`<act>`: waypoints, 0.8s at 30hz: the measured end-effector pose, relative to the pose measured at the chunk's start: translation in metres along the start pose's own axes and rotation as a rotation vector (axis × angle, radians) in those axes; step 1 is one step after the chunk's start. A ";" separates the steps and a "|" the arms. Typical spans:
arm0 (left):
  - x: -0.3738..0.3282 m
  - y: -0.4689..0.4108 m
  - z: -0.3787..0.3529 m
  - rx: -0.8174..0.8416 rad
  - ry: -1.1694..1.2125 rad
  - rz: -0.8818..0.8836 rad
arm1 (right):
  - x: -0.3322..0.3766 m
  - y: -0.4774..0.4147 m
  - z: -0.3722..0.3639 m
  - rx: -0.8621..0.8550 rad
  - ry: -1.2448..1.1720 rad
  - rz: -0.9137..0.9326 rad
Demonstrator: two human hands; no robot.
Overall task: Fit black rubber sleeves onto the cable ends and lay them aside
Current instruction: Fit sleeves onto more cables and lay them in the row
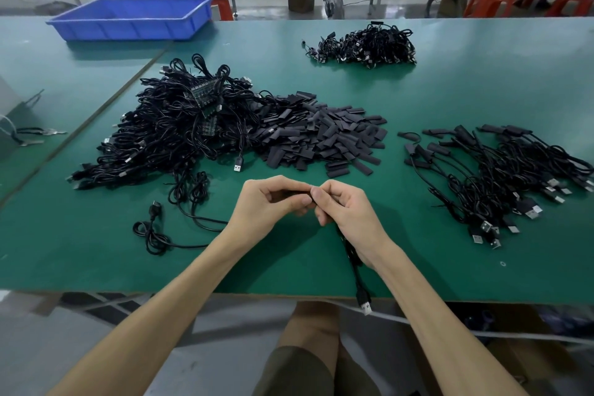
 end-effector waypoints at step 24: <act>0.008 -0.001 0.004 -0.016 0.098 0.056 | -0.005 -0.002 0.003 0.049 -0.045 0.002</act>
Point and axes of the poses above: each hand's wrist, its own y-axis away from the middle knuckle, its own z-axis out of the back of the hand, x = y × z, the point moved 4 cm from there along -y, towards the middle knuckle, and after that the axes turned 14 degrees about -y, right-handed, at the moved point
